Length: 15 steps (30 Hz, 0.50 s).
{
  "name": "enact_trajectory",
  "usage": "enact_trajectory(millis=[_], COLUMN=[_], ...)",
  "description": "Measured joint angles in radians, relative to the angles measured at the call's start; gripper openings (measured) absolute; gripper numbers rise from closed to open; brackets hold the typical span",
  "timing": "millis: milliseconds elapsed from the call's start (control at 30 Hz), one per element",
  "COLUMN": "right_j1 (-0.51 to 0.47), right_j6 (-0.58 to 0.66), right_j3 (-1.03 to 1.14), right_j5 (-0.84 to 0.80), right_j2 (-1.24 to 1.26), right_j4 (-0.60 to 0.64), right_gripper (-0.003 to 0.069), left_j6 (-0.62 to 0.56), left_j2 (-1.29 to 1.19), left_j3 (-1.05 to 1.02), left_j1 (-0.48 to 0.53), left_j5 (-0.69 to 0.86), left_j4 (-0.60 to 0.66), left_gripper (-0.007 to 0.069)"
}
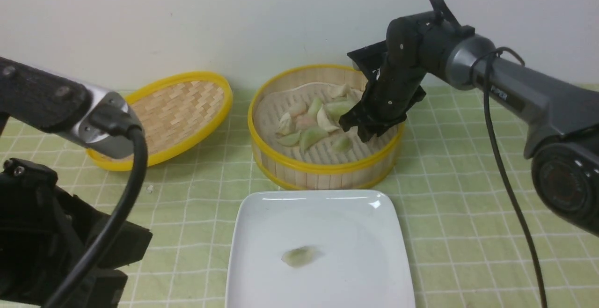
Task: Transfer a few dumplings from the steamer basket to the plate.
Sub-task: Use the right arm to grab a dumpling from inside the steamer
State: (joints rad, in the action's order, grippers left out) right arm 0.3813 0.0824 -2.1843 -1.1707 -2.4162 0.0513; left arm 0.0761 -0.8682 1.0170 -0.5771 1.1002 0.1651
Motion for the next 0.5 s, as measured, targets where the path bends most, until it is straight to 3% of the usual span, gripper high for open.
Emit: enact_trajectory(millis=[200, 300, 400, 500], right_j1=[0.000, 0.000, 0.017, 0.055], right_j6=[0.011, 0.038, 0.075, 0.088], right_j3=[0.003, 0.050, 0.196, 0.349], right_j5=[-0.065, -0.067, -0.067, -0.069], right_j2=[0.143, 0.251, 0.431, 0.564], right_j4=[0.028, 0.106, 0.215, 0.246], right_gripper=[0.0186, 0.0186, 0.0186, 0.0186], left_j6=[0.001, 0.015, 0.030, 0.032], left_j2=[0.000, 0.000, 0.006, 0.010], left_j3=[0.000, 0.000, 0.000, 0.000], left_j1=[0.000, 0.000, 0.000, 0.000], left_j5=[-0.001, -0.001, 0.000, -0.001], left_j4=[-0.016, -0.015, -0.010, -0.005], left_gripper=[-0.0006, -0.0006, -0.0006, -0.0006])
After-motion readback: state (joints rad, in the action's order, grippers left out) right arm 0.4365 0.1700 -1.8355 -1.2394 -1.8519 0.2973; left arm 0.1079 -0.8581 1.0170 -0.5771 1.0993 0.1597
